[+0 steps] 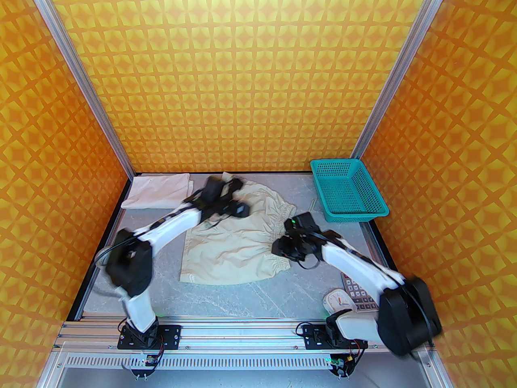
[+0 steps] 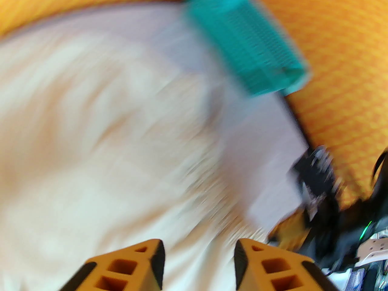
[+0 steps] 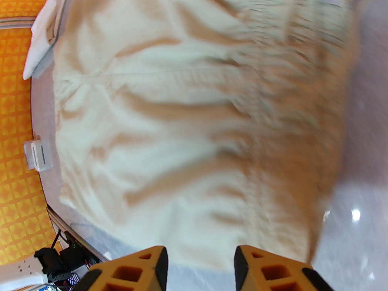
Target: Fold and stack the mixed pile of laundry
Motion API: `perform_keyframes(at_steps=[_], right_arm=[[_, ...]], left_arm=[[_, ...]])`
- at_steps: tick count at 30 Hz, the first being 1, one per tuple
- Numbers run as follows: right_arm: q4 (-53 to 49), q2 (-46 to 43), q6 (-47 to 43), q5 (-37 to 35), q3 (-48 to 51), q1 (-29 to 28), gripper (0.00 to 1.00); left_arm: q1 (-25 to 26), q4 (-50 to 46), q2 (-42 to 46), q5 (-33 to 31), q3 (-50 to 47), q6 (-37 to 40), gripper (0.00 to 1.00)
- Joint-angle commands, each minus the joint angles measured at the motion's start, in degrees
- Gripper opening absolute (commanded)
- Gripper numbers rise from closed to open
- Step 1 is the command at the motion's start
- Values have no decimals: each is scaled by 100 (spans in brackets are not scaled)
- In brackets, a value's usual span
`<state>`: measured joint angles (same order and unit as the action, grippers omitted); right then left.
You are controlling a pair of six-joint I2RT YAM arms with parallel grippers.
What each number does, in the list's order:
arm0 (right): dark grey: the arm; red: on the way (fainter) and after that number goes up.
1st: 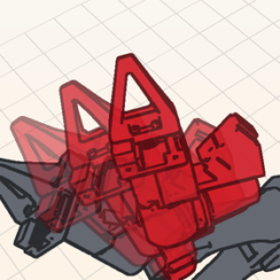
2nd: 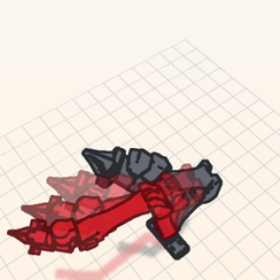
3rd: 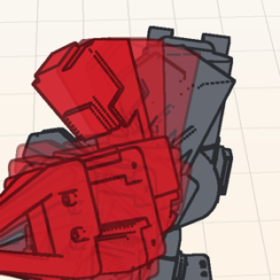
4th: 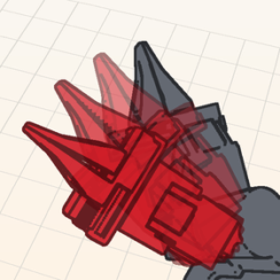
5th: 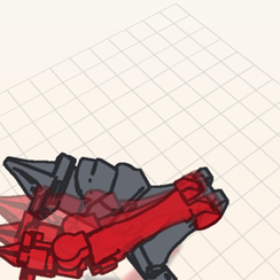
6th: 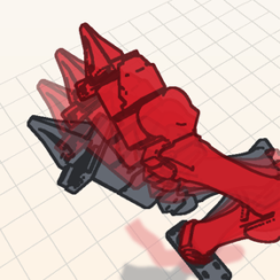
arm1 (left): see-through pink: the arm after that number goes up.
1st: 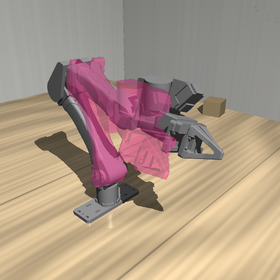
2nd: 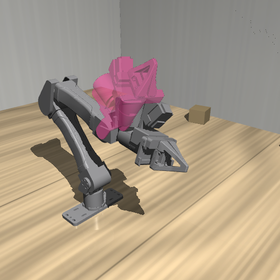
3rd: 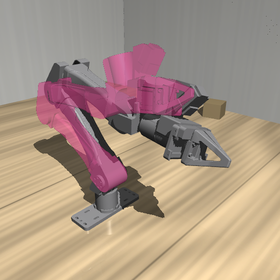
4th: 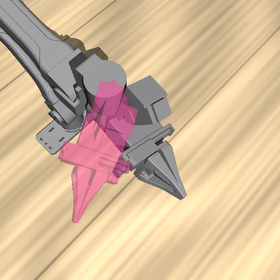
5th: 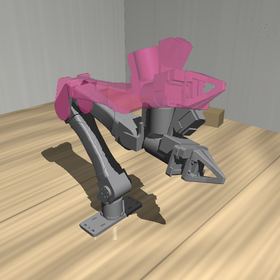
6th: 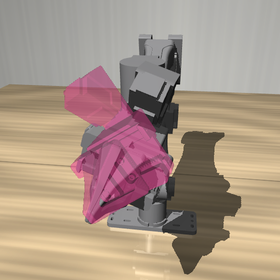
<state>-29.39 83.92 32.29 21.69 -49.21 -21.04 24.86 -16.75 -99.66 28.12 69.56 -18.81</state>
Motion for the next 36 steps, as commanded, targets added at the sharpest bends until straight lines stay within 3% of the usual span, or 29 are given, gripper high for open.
perform_keyframes(at_steps=[1, 5, 18, 24, 32, 36], right_arm=[[435, 580, -76, 18, -211, -34, 40], [500, 1014, -109, -59, -147, -29, 39], [334, 846, -187, -561, 611, -13, 39], [-183, 268, -345, -915, 824, 17, 40], [-818, -568, -505, -983, 652, 36, 41], [-784, -530, -522, -918, 284, 30, 41]], left_arm=[[-542, -25, 139, -308, -767, -3, 26], [-999, -165, -35, -426, -931, 124, 16], [-1824, -201, -1010, -1015, -575, 213, 15], [-1845, -324, -964, -1054, -520, 178, 18], [-1777, -587, 52, -1063, -642, 191, 29], [-1625, -654, -324, -922, -135, 356, 31]])
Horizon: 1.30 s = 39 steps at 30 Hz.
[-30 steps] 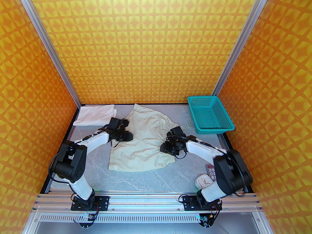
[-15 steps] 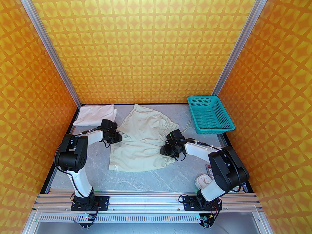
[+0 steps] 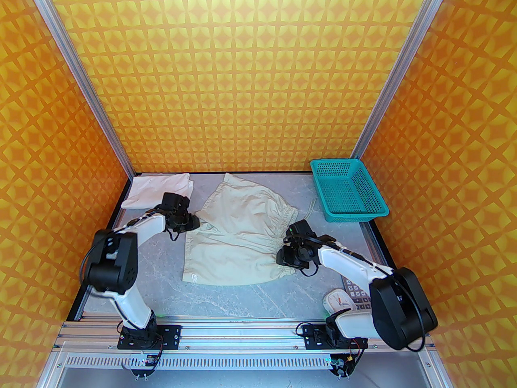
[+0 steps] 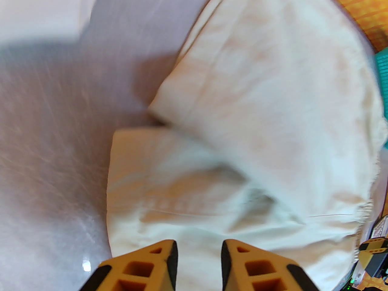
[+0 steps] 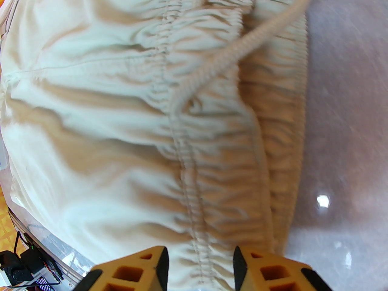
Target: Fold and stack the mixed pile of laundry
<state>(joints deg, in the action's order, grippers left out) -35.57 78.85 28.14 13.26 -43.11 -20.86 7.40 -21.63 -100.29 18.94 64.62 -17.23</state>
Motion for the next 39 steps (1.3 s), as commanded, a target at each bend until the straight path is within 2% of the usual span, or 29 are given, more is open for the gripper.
perform_keyframes(at_steps=[1, 4, 8, 14, 19, 28, 33, 39], right_arm=[[-125, 43, -94, -35, -432, 18, 41], [57, 318, -67, 142, -731, 8, 40], [185, 756, -189, 83, -1202, 14, 40], [296, 1490, -272, 64, -1765, 14, 40], [413, 1841, -253, 32, -1754, 20, 40], [533, 1678, -249, -266, -1080, 24, 40], [506, 1456, -219, -218, -892, 21, 40], [152, 712, -252, -283, -875, 21, 42]], left_arm=[[186, -127, -429, 35, 520, 224, 32], [285, -4, -1024, 159, 1119, 229, 32], [370, -60, -1815, 425, 1951, 156, 22], [429, -239, -2645, 444, 2871, 124, 22], [412, -277, -3168, 444, 3415, 36, 22], [403, -33, -3658, 517, 4014, -2, 26], [407, 118, -3644, 694, 4142, 43, 34], [429, 473, -2152, 688, 2901, 147, 46]])
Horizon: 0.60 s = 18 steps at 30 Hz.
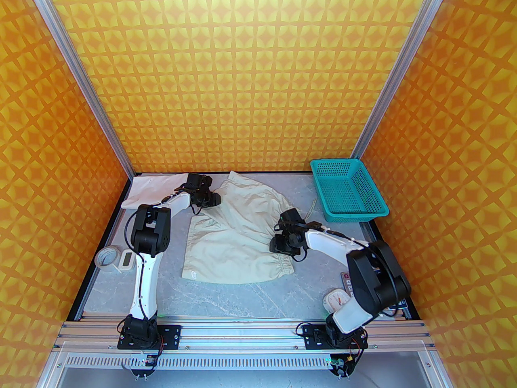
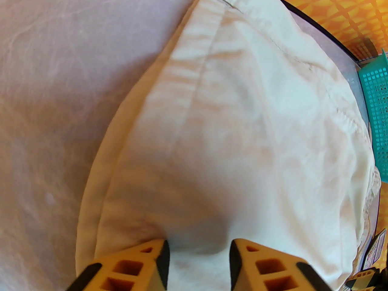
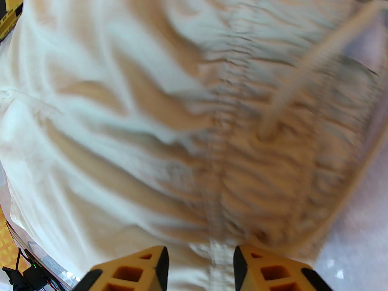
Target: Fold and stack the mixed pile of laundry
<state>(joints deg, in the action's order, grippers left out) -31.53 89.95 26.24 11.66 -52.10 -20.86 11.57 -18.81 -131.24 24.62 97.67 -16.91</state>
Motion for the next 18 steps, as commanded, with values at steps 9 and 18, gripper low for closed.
perform_keyframes(at_steps=[9, 18], right_arm=[[-507, -1129, 22, 555, 468, -9, 42], [-508, -1378, 127, 176, 1339, -9, 42]], left_arm=[[260, 397, 3474, 33, -3711, -429, 38], [505, -160, 4933, -142, -5681, -787, 35]])
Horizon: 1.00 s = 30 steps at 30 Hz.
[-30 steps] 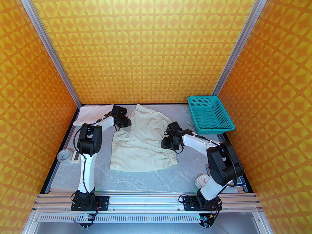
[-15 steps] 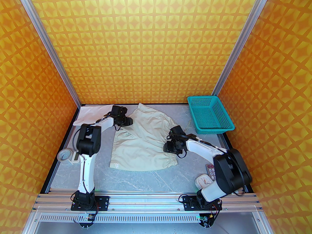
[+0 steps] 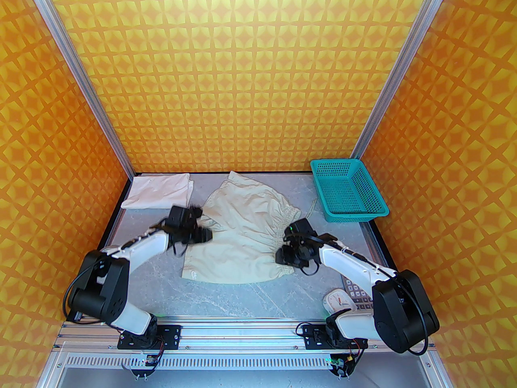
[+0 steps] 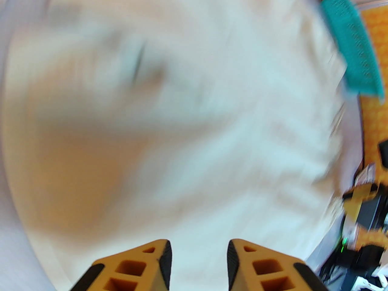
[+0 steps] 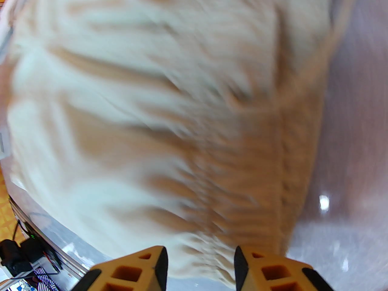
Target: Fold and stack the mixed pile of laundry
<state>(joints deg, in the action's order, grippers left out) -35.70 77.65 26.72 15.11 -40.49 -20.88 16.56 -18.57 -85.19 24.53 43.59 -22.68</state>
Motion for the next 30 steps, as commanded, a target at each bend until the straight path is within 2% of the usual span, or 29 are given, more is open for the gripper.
perform_keyframes(at_steps=[1, 5, 9, 12, 16, 19, 22, 25, 30], right_arm=[[-86, -114, 67, -260, 246, -7, 42], [-273, -76, 32, -671, 314, -6, 42], [-806, -597, 32, -857, 173, -7, 43], [-1231, -1230, 141, -802, 55, 5, 48], [-1386, -1765, 490, 9, 125, 316, 54], [-837, -1892, 966, 1007, 560, 855, 54], [-202, -1878, 1447, 1743, 1008, 1254, 54], [110, -1878, 1692, 2020, 1240, 1424, 56], [237, -1778, 1782, 2100, 1460, 1482, 56]], left_arm=[[1, -212, 353, -198, -412, -215, 35], [-78, -264, 205, -571, -695, -191, 33], [-89, -326, 271, -573, -685, -178, 33], [-78, -773, 793, -580, -494, -150, 41], [-91, -1820, 1639, -1022, -277, -268, 54], [-107, -2385, 2015, -1219, -384, -564, 63], [-56, -2362, 2444, -1197, -775, -1077, 68], [-24, -2331, 2622, -1098, -1079, -1510, 70], [-21, -2224, 2787, -1100, -1420, -2025, 81]])
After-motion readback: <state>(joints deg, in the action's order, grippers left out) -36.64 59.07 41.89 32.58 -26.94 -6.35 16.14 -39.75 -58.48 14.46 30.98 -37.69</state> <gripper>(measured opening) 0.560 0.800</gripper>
